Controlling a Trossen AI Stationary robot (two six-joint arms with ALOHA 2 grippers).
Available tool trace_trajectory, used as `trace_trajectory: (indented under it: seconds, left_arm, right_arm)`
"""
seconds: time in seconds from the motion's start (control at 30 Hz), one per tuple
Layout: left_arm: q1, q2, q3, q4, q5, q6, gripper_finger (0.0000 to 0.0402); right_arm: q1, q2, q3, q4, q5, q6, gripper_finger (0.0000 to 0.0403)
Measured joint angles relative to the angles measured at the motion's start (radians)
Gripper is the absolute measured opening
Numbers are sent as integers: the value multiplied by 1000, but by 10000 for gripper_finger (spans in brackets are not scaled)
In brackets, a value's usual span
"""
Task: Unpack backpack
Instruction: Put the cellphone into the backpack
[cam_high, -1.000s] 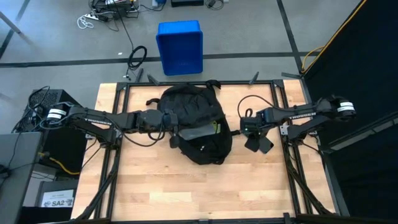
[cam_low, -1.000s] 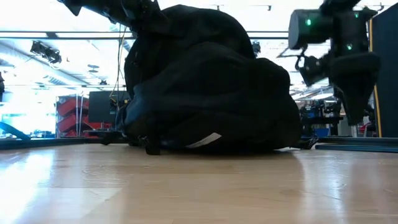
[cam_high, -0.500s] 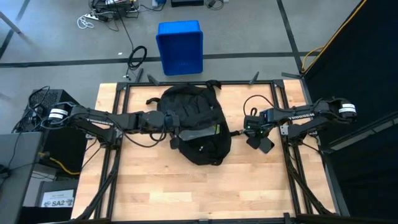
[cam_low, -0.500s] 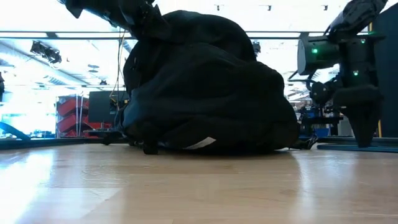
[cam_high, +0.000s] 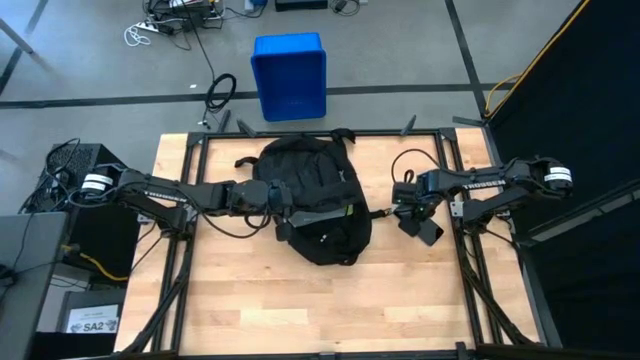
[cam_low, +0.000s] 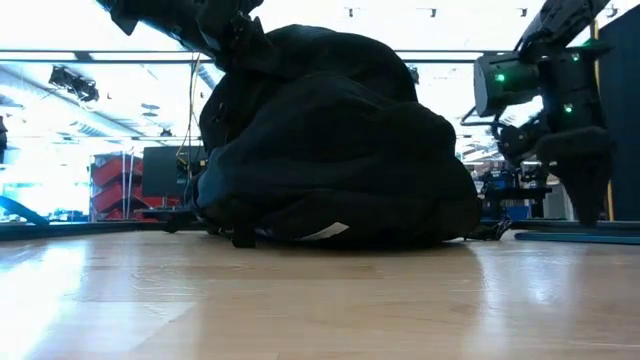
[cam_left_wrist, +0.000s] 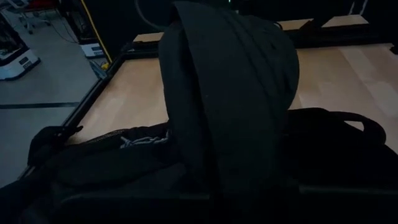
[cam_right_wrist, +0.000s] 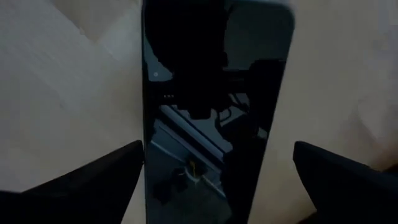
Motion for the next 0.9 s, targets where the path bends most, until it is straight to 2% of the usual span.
trace_trajectory:
  seconds: [0.17, 0.3, 0.5, 0.63, 0.8, 0.9]
  left_arm:
    - [0, 0, 0, -1, 0, 0, 0]
    - [0, 0, 0, -4, 0, 0, 0]
    - [0, 0, 0, -5, 0, 0, 0]
    - [0, 0, 0, -8, 20, -6, 0]
    - [0, 0, 0, -17, 29, -15, 0]
    - [0, 0, 0, -18, 29, -15, 0]
  right_arm:
    - [-4, 1, -34, 64, -21, -2, 377]
    - [-18, 1, -90, 88, -75, 37, 388]
    - [-19, -7, -165, 158, -89, 75, 397]
    - [-3, -7, -167, 158, -78, 100, 376]
    - [-3, -7, -167, 158, -102, 100, 327]
    - [-3, 0, -140, 132, -117, 89, 327]
